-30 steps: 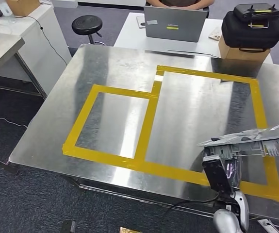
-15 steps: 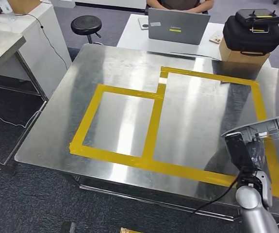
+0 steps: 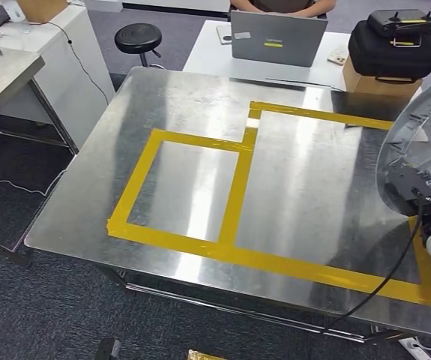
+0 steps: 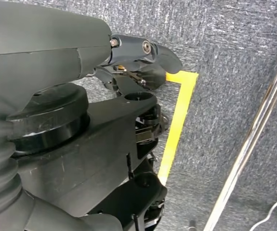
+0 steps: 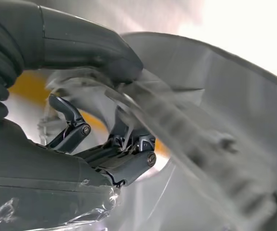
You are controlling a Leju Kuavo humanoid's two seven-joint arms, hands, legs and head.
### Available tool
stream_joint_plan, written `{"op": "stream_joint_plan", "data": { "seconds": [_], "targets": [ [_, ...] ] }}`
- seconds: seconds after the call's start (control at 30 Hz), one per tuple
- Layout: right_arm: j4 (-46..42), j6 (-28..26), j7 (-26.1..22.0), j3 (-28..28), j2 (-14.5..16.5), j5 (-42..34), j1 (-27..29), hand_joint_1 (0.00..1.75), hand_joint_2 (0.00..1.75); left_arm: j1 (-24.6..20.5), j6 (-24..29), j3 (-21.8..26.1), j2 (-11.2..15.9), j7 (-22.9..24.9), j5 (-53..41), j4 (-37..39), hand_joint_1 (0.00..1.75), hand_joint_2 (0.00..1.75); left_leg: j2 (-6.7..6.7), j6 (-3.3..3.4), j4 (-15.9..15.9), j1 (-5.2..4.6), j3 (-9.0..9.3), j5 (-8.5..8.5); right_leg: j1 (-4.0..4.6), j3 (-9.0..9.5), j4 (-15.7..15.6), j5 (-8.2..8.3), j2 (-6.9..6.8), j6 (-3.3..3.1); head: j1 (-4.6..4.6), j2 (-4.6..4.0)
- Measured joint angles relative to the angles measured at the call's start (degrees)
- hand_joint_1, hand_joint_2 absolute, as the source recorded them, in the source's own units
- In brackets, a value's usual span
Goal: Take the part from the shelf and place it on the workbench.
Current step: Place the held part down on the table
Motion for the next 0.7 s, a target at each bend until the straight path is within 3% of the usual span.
{"op": "stream_joint_plan", "data": {
  "seconds": [0.07,0.13,0.17,0.2,0.23,0.3,0.37,0.47,0.53,0.63,0.67,0.7],
  "targets": [
    [2.4,1.4,0.1,0.7,-1.6,0.0,-2.7,1.75,1.75,-0.1,0.0,-0.1,0.1,0.0,-0.2,0.0,0.00,1.75,0.17,-0.63,4.4,0.12,-2.14,-2.62,-0.27,0.07,-0.2,0.24,-0.08,-0.47,-0.16,0.00],
    [5.2,4.0,0.5,2.2,-3.1,0.2,-5.6,1.75,1.75,-0.2,-0.1,-0.2,0.2,0.2,-0.7,0.0,0.00,1.75,0.29,-1.11,12.1,0.26,-6.17,-5.89,-0.31,-0.02,-0.2,0.25,-0.11,-0.58,-0.26,0.00],
    [6.9,5.3,0.6,3.0,-3.7,0.4,-7.2,1.75,1.75,-0.3,-0.2,-0.3,0.2,0.3,-0.9,0.0,0.00,1.75,0.30,-1.23,14.7,0.29,-7.79,-6.47,-0.32,-0.06,-0.2,0.24,-0.17,-0.58,-0.25,0.00],
    [8.9,6.3,0.7,3.9,-4.4,0.6,-9.2,1.75,1.75,-0.4,-0.2,-0.4,0.2,0.5,-1.0,0.0,0.00,1.75,0.31,-1.25,15.5,0.30,-8.51,-5.91,-0.35,-0.10,-0.2,0.24,-0.22,-0.57,-0.25,0.00],
    [11.0,7.0,0.7,4.8,-5.1,0.7,-11.3,1.75,1.75,-0.4,-0.2,-0.6,0.3,0.6,-1.1,0.0,0.00,1.75,0.32,-1.18,13.8,0.30,-8.06,-4.23,-0.40,-0.10,-0.2,0.22,-0.27,-0.53,-0.25,0.00],
    [14.5,7.6,0.6,6.4,-6.4,0.8,-15.2,1.75,1.75,-0.5,-0.3,-0.9,0.3,0.8,-1.2,0.0,0.00,1.75,0.36,-0.85,6.5,0.29,-4.89,0.25,-0.44,-0.10,-0.2,0.13,-0.31,-0.26,-0.25,0.00],
    [17.1,8.3,0.6,7.6,-7.1,0.7,-17.7,1.75,1.75,-0.6,-0.3,-1.3,0.4,0.8,-1.4,0.0,0.00,1.75,0.36,-0.28,0.6,0.25,-2.32,2.28,-0.30,-0.37,-0.1,0.09,-0.24,0.32,-0.19,0.00],
    [21.1,10.4,1.2,9.4,-7.9,0.8,-21.4,1.75,1.75,-0.8,-0.6,-1.6,0.5,1.1,-1.8,0.0,0.00,1.75,0.29,0.82,-0.8,0.04,-2.04,2.34,-0.50,-0.85,-0.2,0.19,-0.20,1.38,-0.17,0.00],
    [24.5,11.1,1.0,10.7,-8.5,1.3,-24.9,1.75,1.75,-0.9,-0.6,-1.7,0.6,1.2,-1.9,0.0,0.00,1.75,0.26,1.51,-1.3,0.04,-1.97,2.63,-0.67,-1.86,1.5,-1.17,-0.20,1.70,-0.04,0.00],
    [28.8,10.5,-1.4,12.7,-8.9,1.7,-29.1,1.75,1.75,-1.2,-0.6,-1.9,0.6,1.3,-1.9,0.0,0.00,1.75,0.24,2.01,-1.5,0.04,-1.87,2.68,-0.44,-6.74,11.8,-5.91,0.03,1.73,0.23,0.00],
    [29.7,10.0,-2.5,13.2,-8.8,1.8,-29.7,1.75,1.75,-1.2,-0.6,-1.9,0.6,1.3,-2.0,0.0,0.00,1.75,0.24,2.06,-1.5,0.07,-1.82,2.62,-0.44,-8.35,14.9,-6.64,0.08,1.85,0.26,0.00],
    [30.5,9.4,-3.7,13.7,-8.6,1.8,-30.1,1.75,1.75,-1.3,-0.6,-1.9,0.6,1.3,-2.0,0.0,0.00,1.75,0.22,2.06,-1.5,0.14,-1.73,2.53,-0.51,-9.14,16.1,-6.27,0.07,2.04,0.27,0.00]
  ]
}}
